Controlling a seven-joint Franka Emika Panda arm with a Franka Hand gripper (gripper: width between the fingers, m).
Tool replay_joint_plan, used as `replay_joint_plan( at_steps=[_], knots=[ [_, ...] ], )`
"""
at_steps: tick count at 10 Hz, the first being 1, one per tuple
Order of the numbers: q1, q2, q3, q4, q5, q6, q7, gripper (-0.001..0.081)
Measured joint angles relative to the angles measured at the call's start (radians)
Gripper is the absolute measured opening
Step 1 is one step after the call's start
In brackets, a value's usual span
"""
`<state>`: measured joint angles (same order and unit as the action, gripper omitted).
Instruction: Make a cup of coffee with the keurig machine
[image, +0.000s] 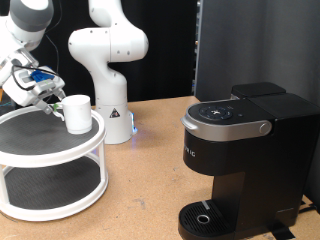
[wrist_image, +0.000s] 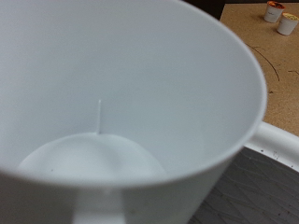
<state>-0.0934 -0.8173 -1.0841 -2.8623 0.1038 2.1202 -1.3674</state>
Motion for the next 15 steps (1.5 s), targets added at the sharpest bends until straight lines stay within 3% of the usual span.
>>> replay_joint_plan(
  at_steps=[5, 6, 7, 9, 10, 11, 12, 13, 15],
  knots=[
    [0.005, 0.005, -0.076, 0.0, 0.004, 0.012, -0.036, 0.0798],
    [0.009, 0.002, -0.092, 0.0, 0.012, 0.012, -0.049, 0.0712],
    [0.014, -0.002, -0.109, 0.0, 0.018, 0.012, -0.064, 0.0712],
    [0.021, -0.008, -0.136, 0.001, 0.029, 0.012, -0.085, 0.0393],
    [0.023, -0.008, -0.143, 0.001, 0.034, 0.012, -0.091, 0.0393],
    [0.024, -0.009, -0.148, 0.002, 0.039, 0.011, -0.094, 0.021],
    [0.024, -0.01, -0.149, 0.002, 0.044, 0.011, -0.095, 0.021],
    [0.024, -0.01, -0.15, 0.003, 0.046, 0.011, -0.096, 0.0082],
    [0.025, -0.01, -0.15, 0.003, 0.048, 0.01, -0.096, 0.0066]
  ],
)
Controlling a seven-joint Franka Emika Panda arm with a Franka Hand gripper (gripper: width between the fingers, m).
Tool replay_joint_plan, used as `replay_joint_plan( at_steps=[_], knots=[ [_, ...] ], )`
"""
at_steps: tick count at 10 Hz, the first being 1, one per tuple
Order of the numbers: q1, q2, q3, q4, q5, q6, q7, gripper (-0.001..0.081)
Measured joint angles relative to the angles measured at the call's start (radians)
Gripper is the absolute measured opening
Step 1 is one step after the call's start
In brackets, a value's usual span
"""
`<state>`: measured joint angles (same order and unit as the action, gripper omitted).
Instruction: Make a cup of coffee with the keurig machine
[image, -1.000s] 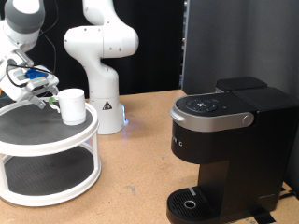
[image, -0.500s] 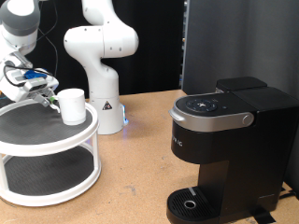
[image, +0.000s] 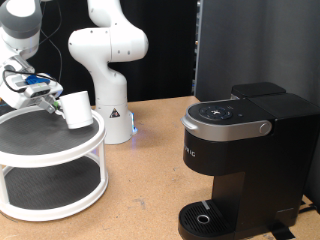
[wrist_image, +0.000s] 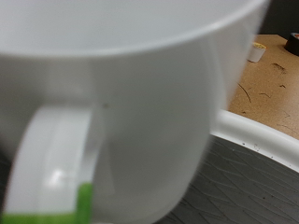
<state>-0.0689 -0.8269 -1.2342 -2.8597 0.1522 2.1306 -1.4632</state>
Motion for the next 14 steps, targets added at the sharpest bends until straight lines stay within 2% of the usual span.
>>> replay_joint_plan(
  at_steps=[5, 7, 9, 11, 14],
  knots=[
    [0.0, 0.0, 0.003, 0.0, 0.001, 0.0, 0.003, 0.0066],
    [-0.002, 0.0, 0.026, 0.001, 0.001, -0.003, 0.039, 0.0066],
    [-0.015, -0.001, 0.093, 0.004, 0.001, -0.019, 0.127, 0.0066],
    [-0.033, -0.007, 0.191, 0.011, 0.011, -0.044, 0.241, 0.0066],
    [-0.037, -0.039, 0.313, 0.017, 0.033, -0.058, 0.362, 0.0066]
  ],
)
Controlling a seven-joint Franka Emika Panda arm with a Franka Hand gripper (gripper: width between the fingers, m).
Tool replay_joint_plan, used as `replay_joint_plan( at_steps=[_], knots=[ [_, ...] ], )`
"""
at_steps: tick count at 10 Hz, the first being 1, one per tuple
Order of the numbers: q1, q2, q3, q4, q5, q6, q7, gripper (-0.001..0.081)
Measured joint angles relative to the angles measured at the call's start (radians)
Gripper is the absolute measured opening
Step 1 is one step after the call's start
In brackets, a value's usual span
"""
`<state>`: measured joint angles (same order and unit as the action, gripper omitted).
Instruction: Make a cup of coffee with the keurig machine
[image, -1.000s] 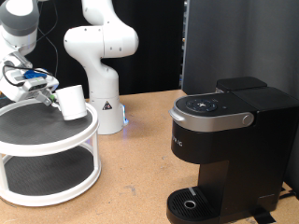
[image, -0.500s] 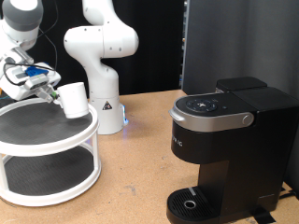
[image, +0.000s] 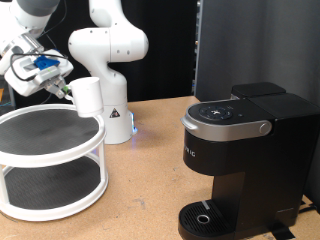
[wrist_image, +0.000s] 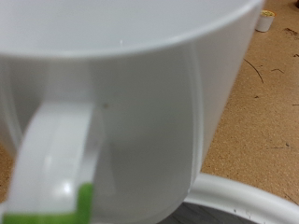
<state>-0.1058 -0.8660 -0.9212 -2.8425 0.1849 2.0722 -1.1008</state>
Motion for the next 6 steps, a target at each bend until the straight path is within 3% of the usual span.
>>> replay_joint_plan(
  at_steps=[4, 6],
  knots=[
    [0.0, -0.006, 0.029, 0.016, -0.016, -0.029, 0.005, 0.0066],
    [0.007, 0.01, 0.051, 0.009, -0.015, 0.014, 0.042, 0.0066]
  ],
)
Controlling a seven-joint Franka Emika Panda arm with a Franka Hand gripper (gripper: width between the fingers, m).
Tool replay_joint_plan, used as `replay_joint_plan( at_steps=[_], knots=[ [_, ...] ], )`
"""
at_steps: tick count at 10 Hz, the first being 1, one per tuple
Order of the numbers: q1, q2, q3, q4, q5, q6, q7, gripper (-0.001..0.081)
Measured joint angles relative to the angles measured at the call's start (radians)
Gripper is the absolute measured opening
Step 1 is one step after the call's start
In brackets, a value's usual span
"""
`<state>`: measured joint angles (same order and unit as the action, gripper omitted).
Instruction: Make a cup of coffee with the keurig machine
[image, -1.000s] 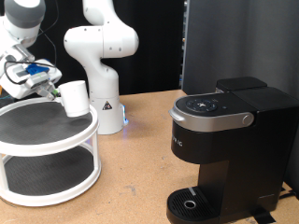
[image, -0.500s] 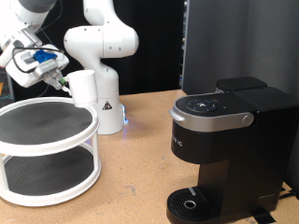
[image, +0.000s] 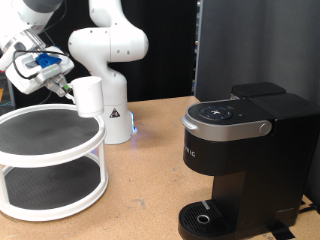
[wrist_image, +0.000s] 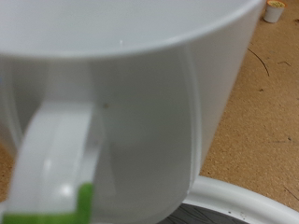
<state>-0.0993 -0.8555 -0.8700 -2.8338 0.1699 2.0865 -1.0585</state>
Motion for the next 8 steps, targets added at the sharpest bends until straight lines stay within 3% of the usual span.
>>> replay_joint_plan(
  at_steps=[2, 8],
  knots=[
    [0.042, 0.022, 0.027, -0.011, 0.041, 0.088, 0.047, 0.0066],
    [0.272, 0.119, 0.035, -0.015, 0.197, 0.289, 0.121, 0.0066]
  ],
)
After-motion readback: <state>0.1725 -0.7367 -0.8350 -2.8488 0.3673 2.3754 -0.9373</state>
